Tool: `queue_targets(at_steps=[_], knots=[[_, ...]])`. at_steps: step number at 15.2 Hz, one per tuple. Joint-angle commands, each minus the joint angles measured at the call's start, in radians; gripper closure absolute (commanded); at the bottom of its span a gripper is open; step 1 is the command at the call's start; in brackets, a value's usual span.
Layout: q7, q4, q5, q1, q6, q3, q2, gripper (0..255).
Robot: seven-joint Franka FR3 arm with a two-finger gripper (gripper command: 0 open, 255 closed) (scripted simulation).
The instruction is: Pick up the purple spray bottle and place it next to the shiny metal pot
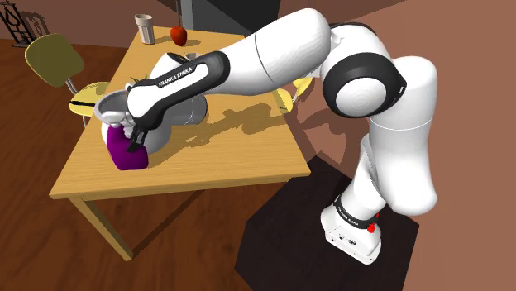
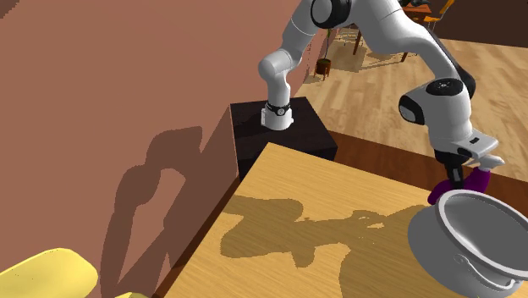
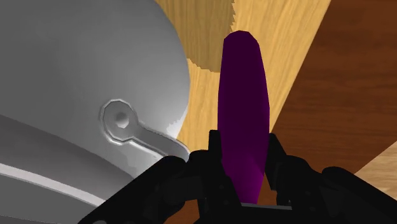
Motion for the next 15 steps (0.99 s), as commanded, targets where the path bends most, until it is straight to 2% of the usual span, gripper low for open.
queue_targets(at_steps=[1,6,7,12,15], knots=[[-0.007,-0.002,0.006,-0.003,0.005,0.004,0.003,255],[-0.007,-0.001,0.006,-0.003,0.005,0.004,0.003,255],[-0.007,-0.001,0.006,-0.003,0.005,0.004,0.003,0],[-0.006,-0.002,0.005,-0.003,0.005,0.004,0.003,0],[0.014,-0.076,-0.031,0.012,-0.025,-0.027,-0.1,0]])
